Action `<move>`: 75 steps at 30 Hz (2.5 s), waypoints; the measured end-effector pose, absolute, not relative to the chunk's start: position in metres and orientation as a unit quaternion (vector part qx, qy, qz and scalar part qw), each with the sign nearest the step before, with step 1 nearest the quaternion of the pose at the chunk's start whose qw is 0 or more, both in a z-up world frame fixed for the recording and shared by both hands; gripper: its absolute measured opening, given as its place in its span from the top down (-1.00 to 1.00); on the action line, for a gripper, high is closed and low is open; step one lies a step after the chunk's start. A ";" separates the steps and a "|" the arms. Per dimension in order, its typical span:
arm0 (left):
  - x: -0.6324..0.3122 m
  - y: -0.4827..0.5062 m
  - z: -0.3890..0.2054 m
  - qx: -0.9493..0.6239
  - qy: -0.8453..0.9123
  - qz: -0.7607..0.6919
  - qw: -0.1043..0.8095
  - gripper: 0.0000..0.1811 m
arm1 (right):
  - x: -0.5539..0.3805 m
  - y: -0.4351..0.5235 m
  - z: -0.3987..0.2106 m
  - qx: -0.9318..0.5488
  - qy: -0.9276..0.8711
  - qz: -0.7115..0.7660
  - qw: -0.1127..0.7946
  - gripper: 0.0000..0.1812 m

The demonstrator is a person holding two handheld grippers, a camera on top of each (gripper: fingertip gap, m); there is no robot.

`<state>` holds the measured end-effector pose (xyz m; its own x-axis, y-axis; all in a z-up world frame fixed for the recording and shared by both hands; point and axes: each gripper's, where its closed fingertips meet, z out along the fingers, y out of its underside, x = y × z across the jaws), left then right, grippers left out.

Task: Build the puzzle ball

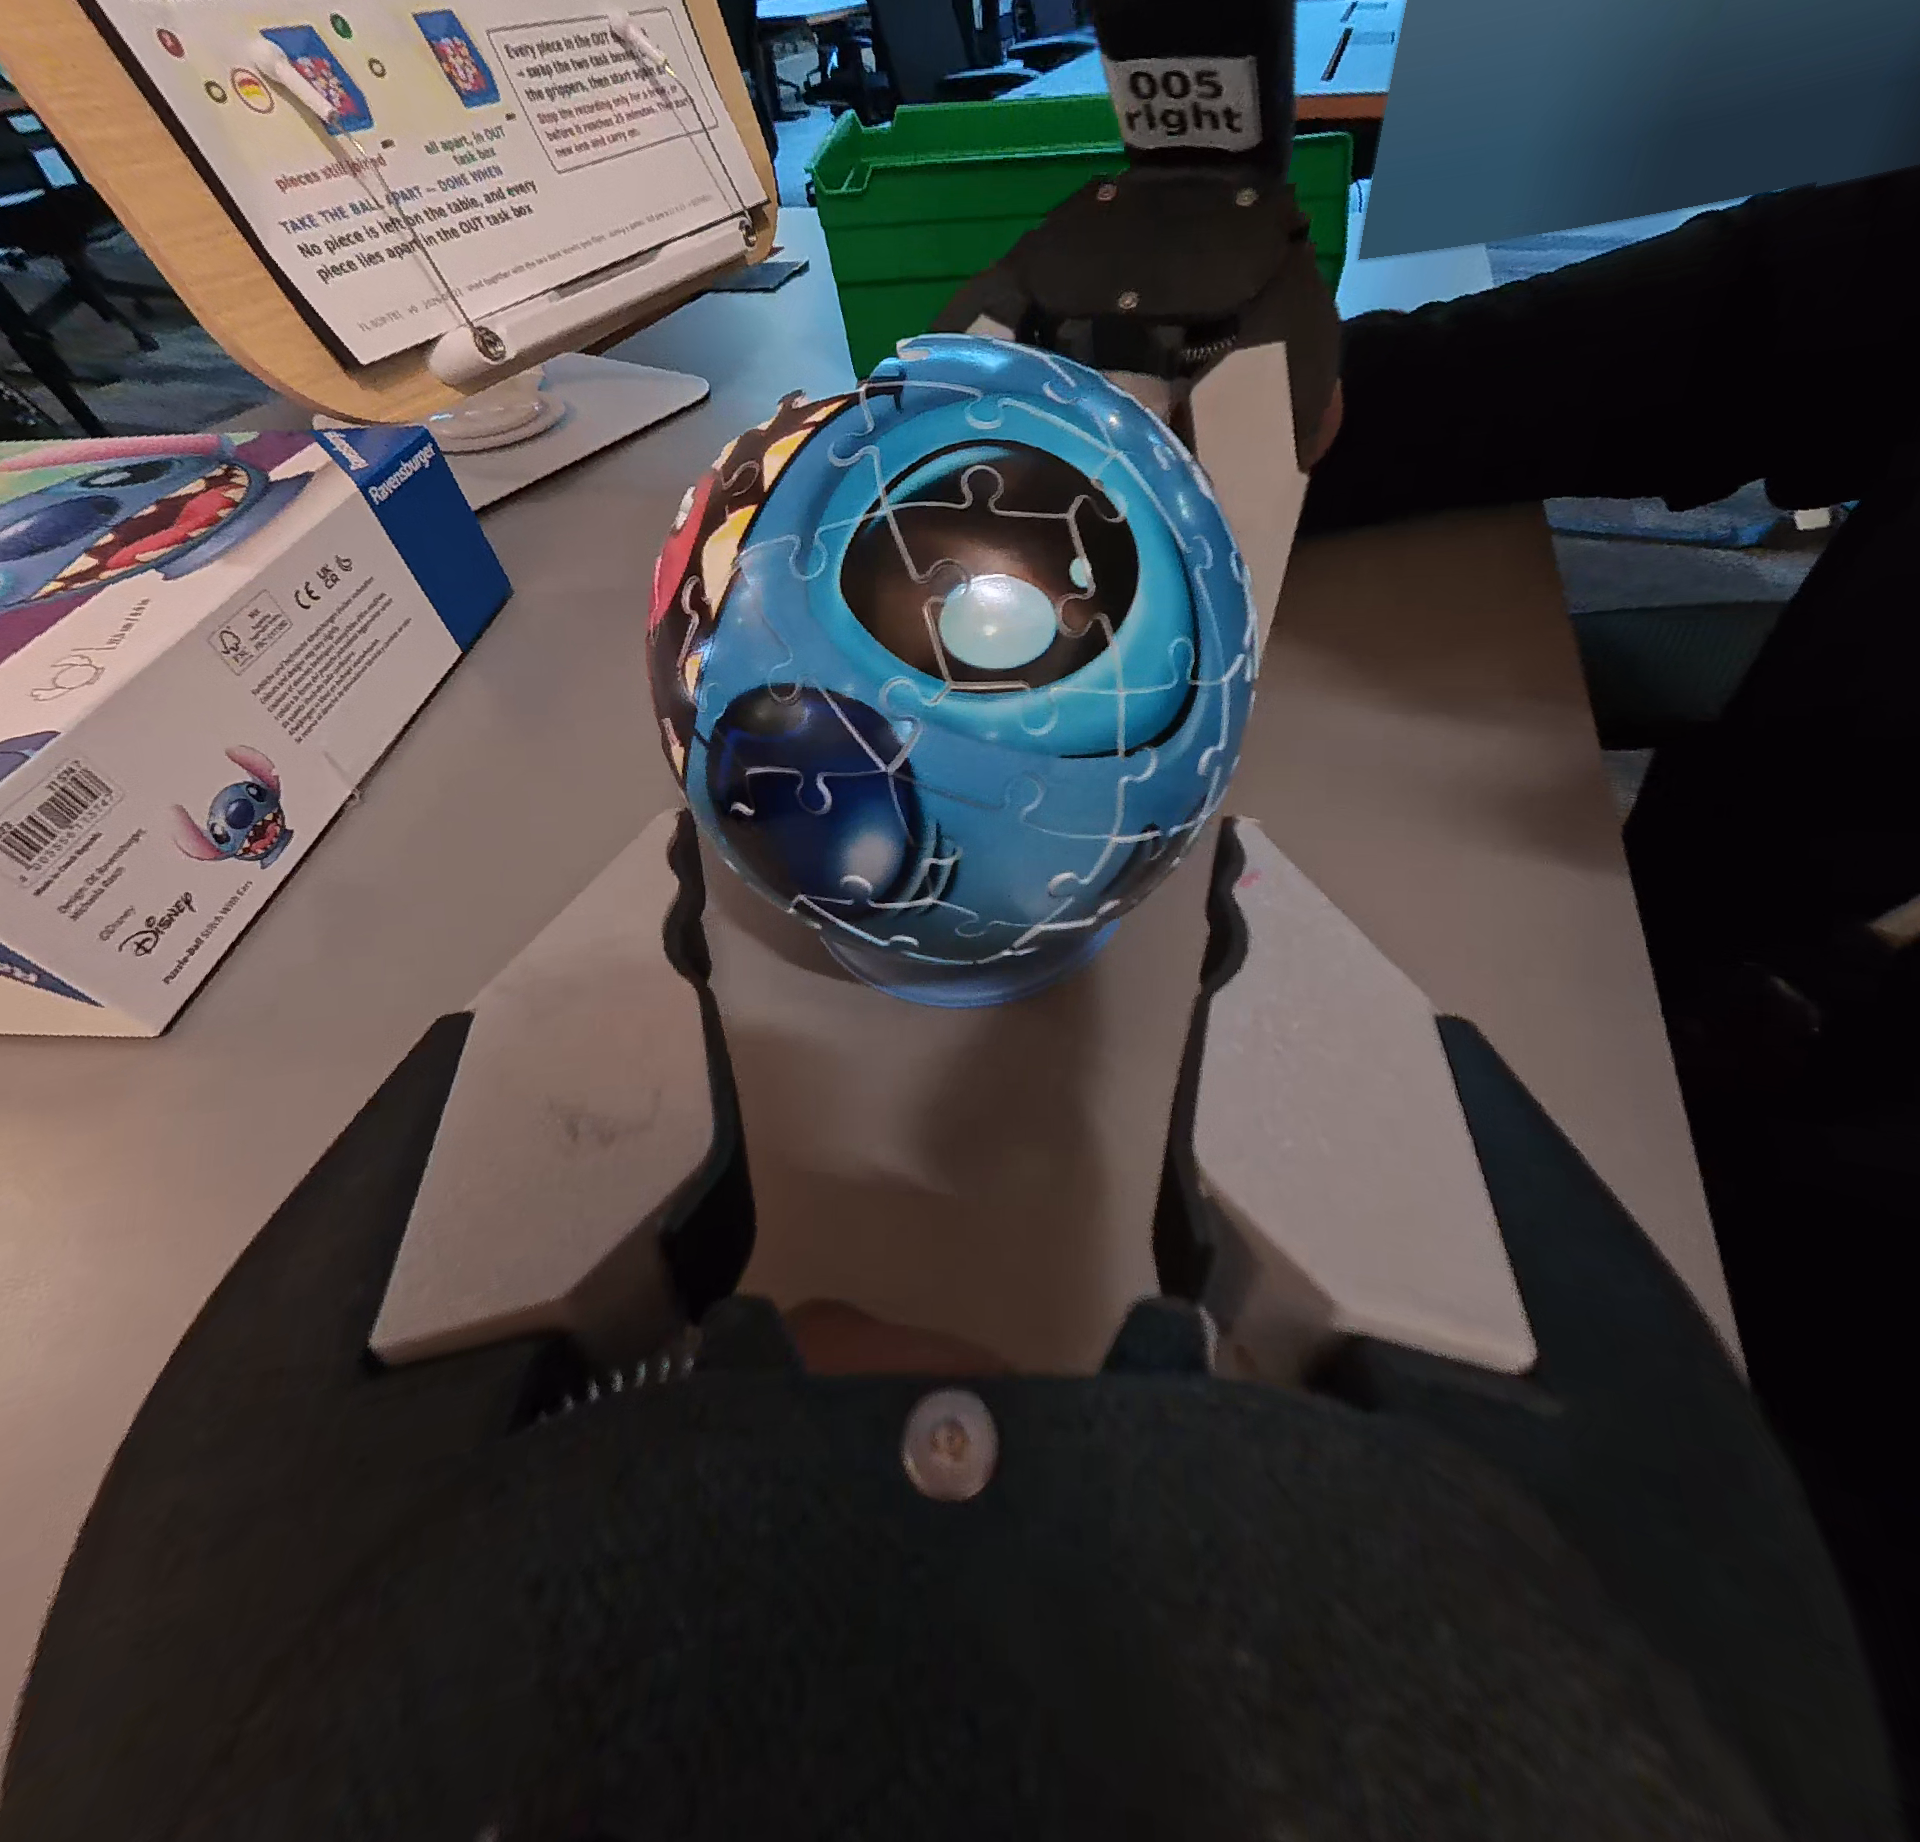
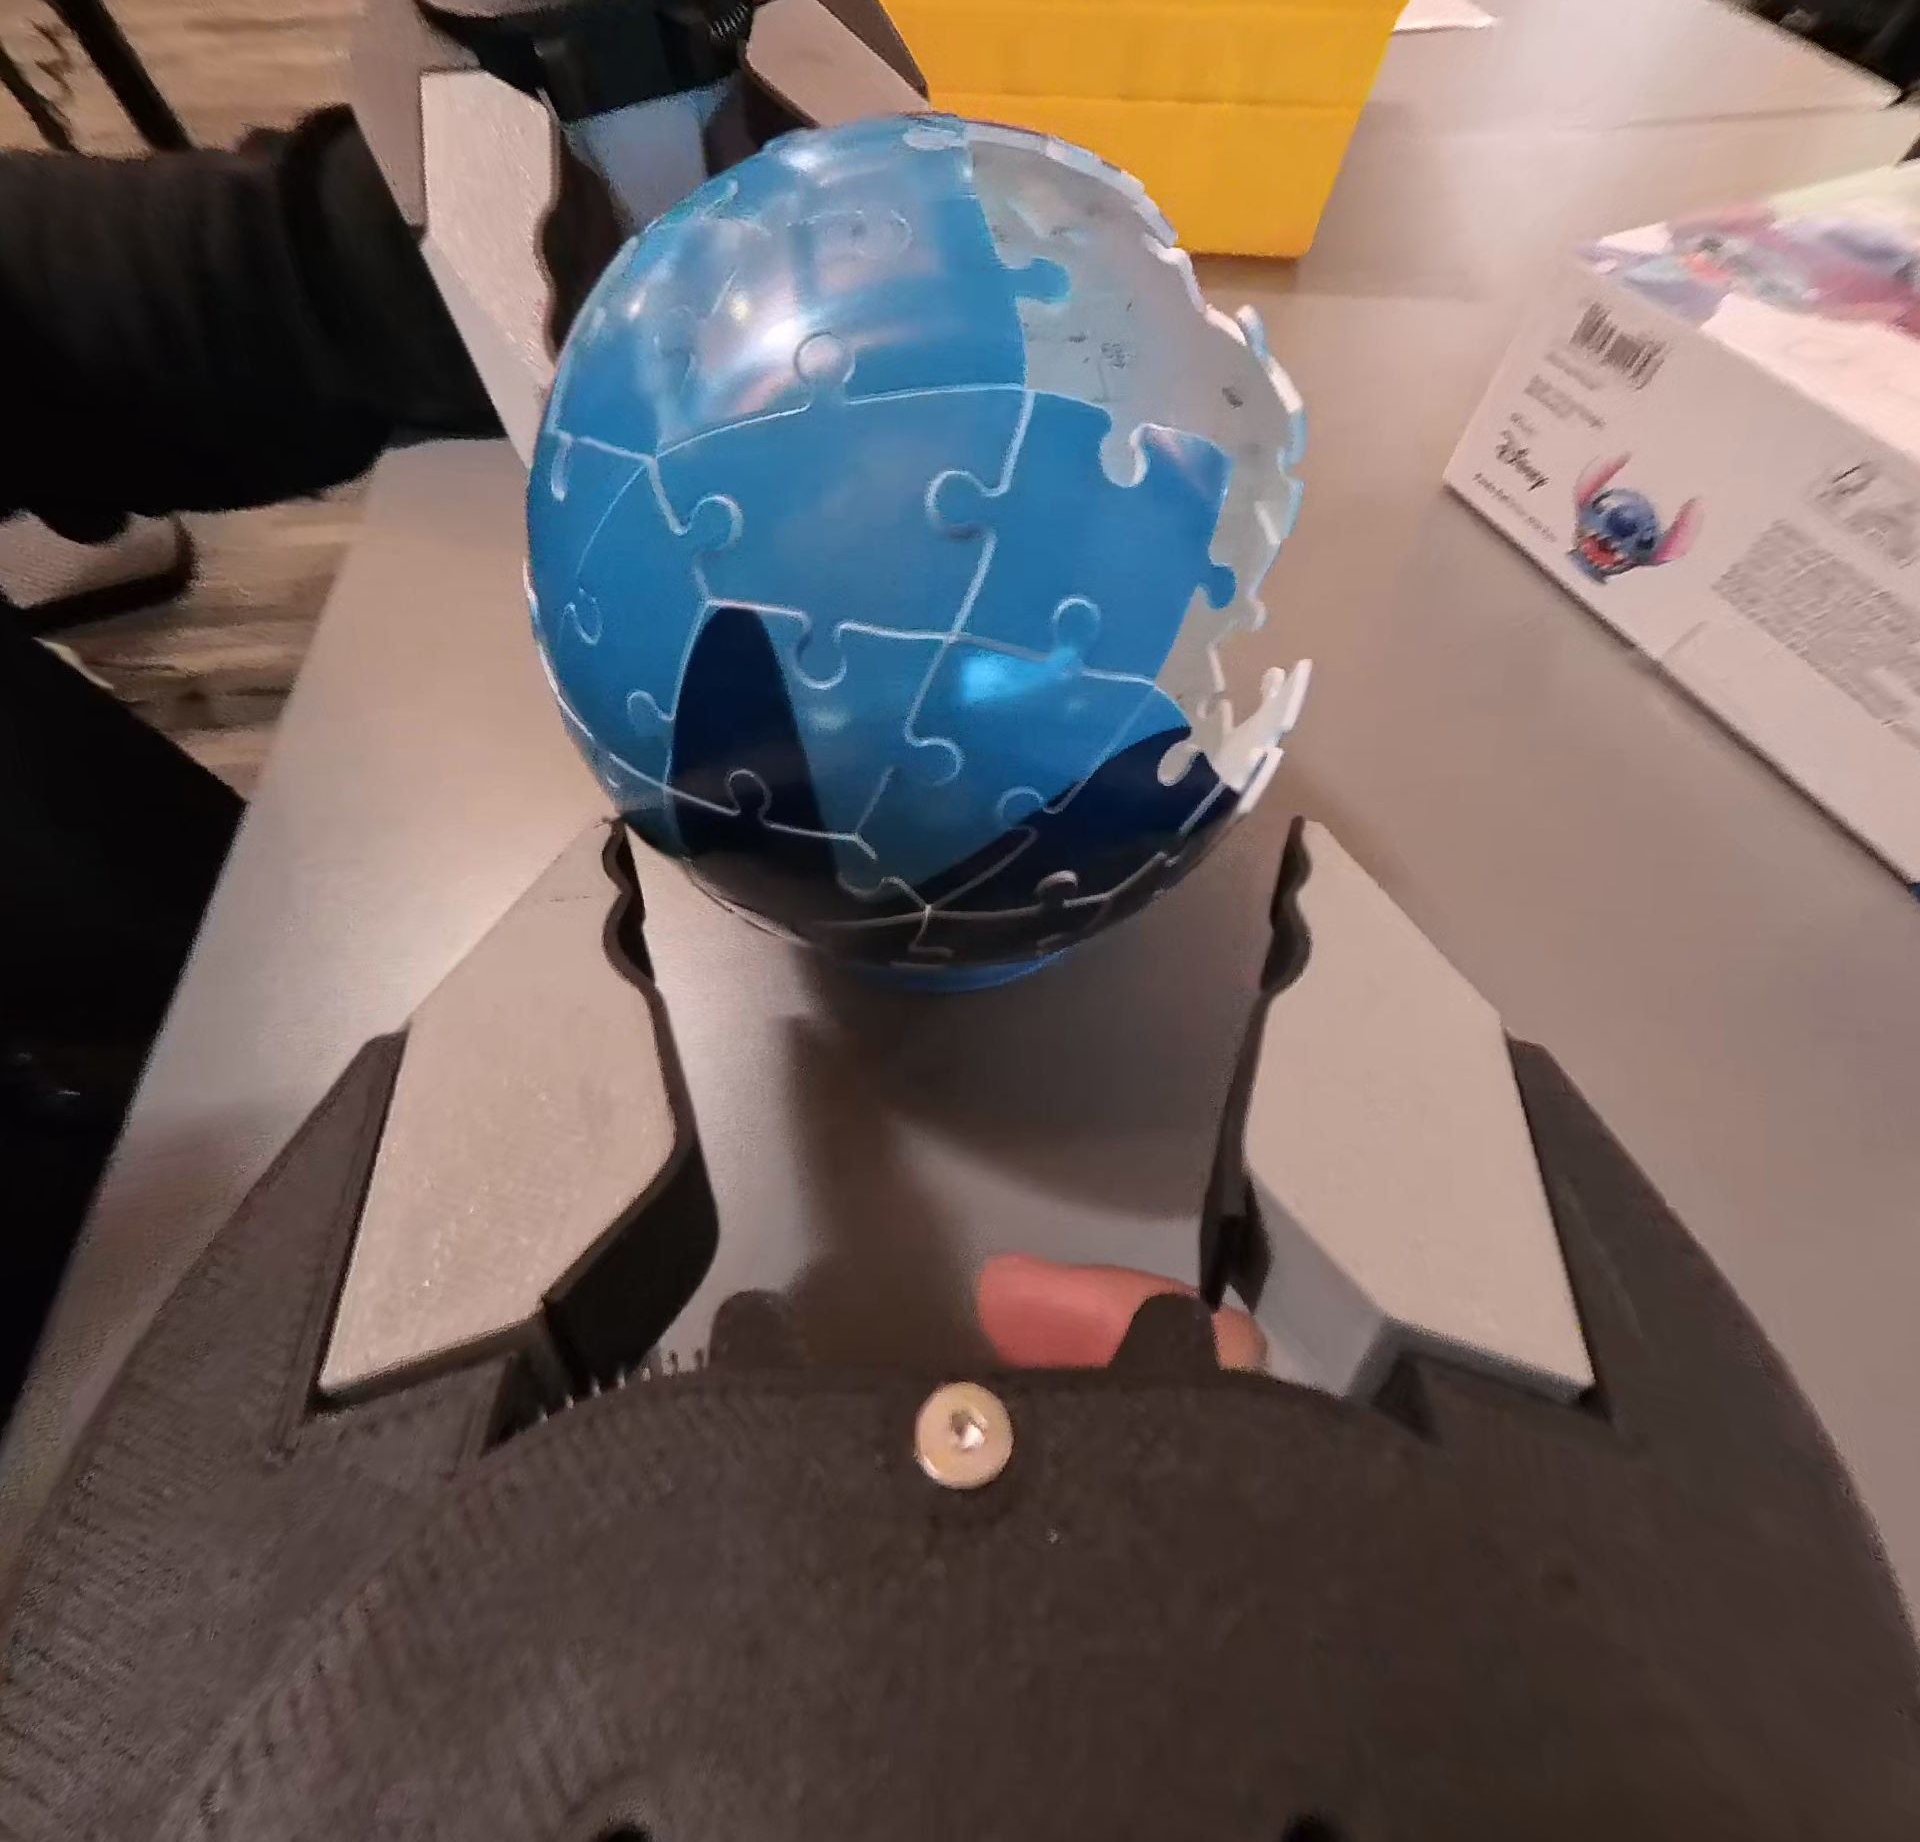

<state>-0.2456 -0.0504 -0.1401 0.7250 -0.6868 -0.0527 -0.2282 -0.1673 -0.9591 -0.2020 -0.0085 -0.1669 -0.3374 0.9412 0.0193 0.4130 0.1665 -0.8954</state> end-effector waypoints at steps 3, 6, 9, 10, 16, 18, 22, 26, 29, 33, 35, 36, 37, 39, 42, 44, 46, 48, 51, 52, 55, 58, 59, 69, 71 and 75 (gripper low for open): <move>-0.248 -0.049 -0.141 -0.736 0.315 -0.189 0.569 -0.08 | -0.201 -0.011 -0.165 -0.446 -0.719 0.397 0.356 -0.37; -0.253 -0.046 -0.144 -0.737 0.331 -0.149 0.571 -0.08 | -0.202 -0.013 -0.159 -0.415 -0.725 0.365 0.411 -0.35; -0.257 -0.042 -0.154 -0.735 0.368 -0.093 0.562 -0.06 | -0.206 -0.014 -0.157 -0.398 -0.728 0.334 0.448 -0.31; -0.258 -0.040 -0.157 -0.736 0.377 -0.081 0.556 -0.06 | -0.207 -0.014 -0.158 -0.393 -0.731 0.325 0.453 -0.31; -0.252 -0.031 -0.168 -0.732 0.414 -0.033 0.540 -0.10 | -0.212 -0.011 -0.164 -0.398 -0.732 0.304 0.462 -0.28; -0.245 -0.030 -0.167 -0.724 0.420 -0.027 0.547 -0.09 | -0.213 -0.009 -0.165 -0.404 -0.731 0.306 0.458 -0.31; -0.244 -0.032 -0.163 -0.720 0.413 -0.031 0.557 -0.08 | -0.213 -0.010 -0.167 -0.415 -0.730 0.323 0.436 -0.33; -0.242 -0.036 -0.159 -0.717 0.406 -0.038 0.565 -0.08 | -0.212 -0.013 -0.167 -0.418 -0.731 0.337 0.421 -0.33; -0.241 -0.038 -0.155 -0.716 0.397 -0.059 0.571 -0.08 | -0.212 -0.015 -0.166 -0.426 -0.726 0.357 0.404 -0.33; -0.241 -0.040 -0.152 -0.718 0.387 -0.080 0.573 -0.08 | -0.213 -0.017 -0.165 -0.439 -0.720 0.379 0.381 -0.33; -0.241 -0.041 -0.151 -0.718 0.385 -0.085 0.573 -0.08 | -0.213 -0.018 -0.166 -0.444 -0.718 0.384 0.373 -0.33; -0.241 -0.041 -0.151 -0.719 0.384 -0.087 0.573 -0.08 | -0.213 -0.019 -0.166 -0.447 -0.718 0.387 0.368 -0.33; -0.241 -0.042 -0.151 -0.718 0.384 -0.089 0.573 -0.08 | -0.213 -0.020 -0.166 -0.451 -0.717 0.390 0.362 -0.33; -0.242 -0.043 -0.150 -0.718 0.383 -0.093 0.574 -0.08 | -0.213 -0.021 -0.167 -0.459 -0.715 0.394 0.352 -0.33; -0.242 -0.044 -0.150 -0.718 0.383 -0.093 0.574 -0.09 | -0.213 -0.021 -0.170 -0.469 -0.714 0.393 0.340 -0.34; -0.243 -0.043 -0.150 -0.717 0.382 -0.090 0.576 -0.08 | -0.213 -0.021 -0.172 -0.476 -0.713 0.394 0.331 -0.34; -0.243 -0.043 -0.149 -0.716 0.381 -0.089 0.578 -0.07 | -0.213 -0.020 -0.175 -0.485 -0.713 0.395 0.316 -0.34; -0.243 -0.043 -0.148 -0.713 0.380 -0.090 0.582 -0.06 | -0.212 -0.020 -0.177 -0.492 -0.712 0.398 0.303 -0.34; -0.243 -0.043 -0.147 -0.712 0.379 -0.091 0.585 -0.06 | -0.212 -0.019 -0.179 -0.495 -0.713 0.398 0.297 -0.34; -0.243 -0.044 -0.146 -0.711 0.379 -0.091 0.586 -0.06 | -0.212 -0.019 -0.180 -0.497 -0.713 0.397 0.294 -0.34; -0.243 -0.044 -0.145 -0.709 0.378 -0.093 0.588 -0.05 | -0.210 -0.019 -0.185 -0.507 -0.717 0.391 0.276 -0.34; -0.243 -0.044 -0.144 -0.708 0.375 -0.100 0.590 -0.03 | -0.210 -0.019 -0.189 -0.512 -0.720 0.386 0.267 -0.33; -0.243 -0.045 -0.143 -0.707 0.374 -0.101 0.591 -0.03 | -0.210 -0.019 -0.189 -0.513 -0.720 0.384 0.266 -0.32; -0.244 -0.044 -0.144 -0.709 0.373 -0.100 0.590 -0.01 | -0.210 -0.017 -0.189 -0.515 -0.718 0.379 0.273 -0.31; -0.245 -0.043 -0.145 -0.711 0.373 -0.100 0.588 0.00 | -0.210 -0.016 -0.188 -0.514 -0.717 0.380 0.277 -0.31; -0.245 -0.043 -0.145 -0.712 0.372 -0.099 0.587 0.00 | -0.210 -0.015 -0.188 -0.514 -0.717 0.379 0.281 -0.31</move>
<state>-0.2446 -0.0429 -0.1451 0.7029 -0.6471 -0.2953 -0.4140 -0.0345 -0.9096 -0.2095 -0.0154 -0.1877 -0.3151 0.9490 0.0131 0.5236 0.1853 -0.8316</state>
